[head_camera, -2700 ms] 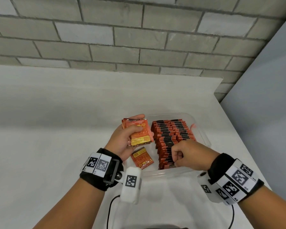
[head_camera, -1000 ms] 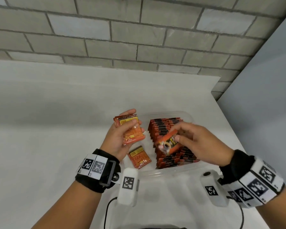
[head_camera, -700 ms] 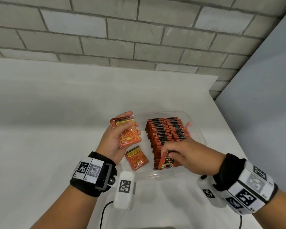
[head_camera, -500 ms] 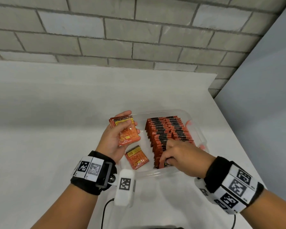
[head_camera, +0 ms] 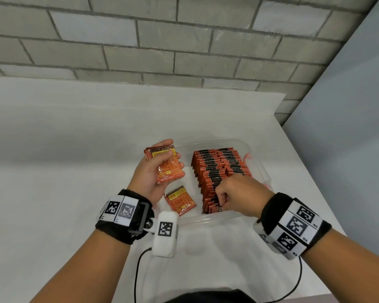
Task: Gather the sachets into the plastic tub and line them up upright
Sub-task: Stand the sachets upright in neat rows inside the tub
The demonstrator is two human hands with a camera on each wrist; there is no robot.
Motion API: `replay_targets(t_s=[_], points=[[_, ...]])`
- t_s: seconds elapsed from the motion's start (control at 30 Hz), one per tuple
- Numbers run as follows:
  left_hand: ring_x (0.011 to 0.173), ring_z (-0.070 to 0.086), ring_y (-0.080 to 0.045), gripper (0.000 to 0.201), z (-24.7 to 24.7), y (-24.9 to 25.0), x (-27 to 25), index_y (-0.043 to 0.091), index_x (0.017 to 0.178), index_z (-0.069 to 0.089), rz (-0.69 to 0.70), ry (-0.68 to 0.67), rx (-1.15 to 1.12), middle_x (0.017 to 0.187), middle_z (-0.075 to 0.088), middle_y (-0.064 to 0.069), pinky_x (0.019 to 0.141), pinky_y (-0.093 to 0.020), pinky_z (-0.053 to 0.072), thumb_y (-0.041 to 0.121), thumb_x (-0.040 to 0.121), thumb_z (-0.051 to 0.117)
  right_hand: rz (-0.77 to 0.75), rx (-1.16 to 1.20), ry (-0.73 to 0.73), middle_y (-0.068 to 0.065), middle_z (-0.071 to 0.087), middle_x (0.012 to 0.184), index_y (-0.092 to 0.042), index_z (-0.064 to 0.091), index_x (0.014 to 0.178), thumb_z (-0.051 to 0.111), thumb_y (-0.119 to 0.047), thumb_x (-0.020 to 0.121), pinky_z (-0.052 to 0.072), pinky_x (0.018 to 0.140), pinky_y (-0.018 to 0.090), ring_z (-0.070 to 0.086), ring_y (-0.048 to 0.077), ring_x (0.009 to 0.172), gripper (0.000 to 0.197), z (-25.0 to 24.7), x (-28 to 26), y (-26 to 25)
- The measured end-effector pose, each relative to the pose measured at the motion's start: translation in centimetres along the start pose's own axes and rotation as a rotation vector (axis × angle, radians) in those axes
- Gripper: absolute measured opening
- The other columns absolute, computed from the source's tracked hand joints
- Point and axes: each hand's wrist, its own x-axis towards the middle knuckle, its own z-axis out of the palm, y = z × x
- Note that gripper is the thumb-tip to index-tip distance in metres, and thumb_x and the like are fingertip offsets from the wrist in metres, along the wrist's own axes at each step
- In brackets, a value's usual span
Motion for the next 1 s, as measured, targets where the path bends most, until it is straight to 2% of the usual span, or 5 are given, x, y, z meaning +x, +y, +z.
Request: replay_targets(t_s=[0.37,0.53,0.67,0.8,1.0], points=[[0.072,0.067,-0.025,0.033,0.4,0.2,-0.1,0.013,0.118,0.061,-0.022,0.017,-0.003,0.090,0.066,-0.013,0.067,-0.035,0.057,0.011,0.086,0.054,0.072,0.315,-0.003,-0.011,0.061,0.076,-0.022,0.067,0.084,0.077,-0.026,0.077,0.040,0.060,0.011,0.056,0.001,0.067,0.013,-0.2,-0.7,1.3],[0.072,0.069,-0.030,0.039,1.2,0.4,-0.8,0.009,0.122,0.060,-0.080,-0.087,-0.003,0.090,0.066,-0.015,0.065,-0.039,0.059,0.000,0.089,0.042,0.085,0.602,0.289,-0.012,0.065,0.076,-0.023,0.068,0.082,0.072,-0.030,0.082,0.035,0.095,0.029,0.058,0.000,0.071,0.009,-1.5,-2.0,2.2],[0.091,0.069,-0.031,0.046,3.2,0.1,-1.5,0.010,0.122,0.059,-0.074,-0.210,0.108,0.109,0.068,-0.019,0.080,-0.042,0.058,-0.004,0.078,0.060,0.091,0.771,0.411,-0.004,0.063,0.087,-0.026,0.058,0.110,0.064,-0.037,0.086,0.048,0.076,0.028,0.058,0.009,0.075,0.028,-2.5,-1.8,0.0],[0.095,0.068,-0.029,0.042,4.6,-0.7,-1.7,0.010,0.116,0.062,-0.053,-0.244,0.190,0.107,0.069,-0.018,0.077,-0.038,0.057,-0.004,0.076,0.067,0.029,0.886,0.460,-0.006,0.060,0.087,-0.026,0.051,0.125,0.068,-0.028,0.085,0.049,0.071,0.024,0.058,0.008,0.072,0.043,-2.6,-1.3,-1.3],[0.087,0.068,-0.029,0.051,5.0,-0.9,-1.9,0.012,0.117,0.061,-0.121,-0.114,0.157,0.101,0.070,-0.016,0.074,-0.043,0.058,0.046,0.079,0.057,-0.028,0.945,0.646,-0.006,0.064,0.085,-0.022,0.060,0.085,0.069,-0.009,0.084,0.052,0.072,0.024,0.062,0.012,0.080,0.016,-3.2,-1.8,-0.5]])
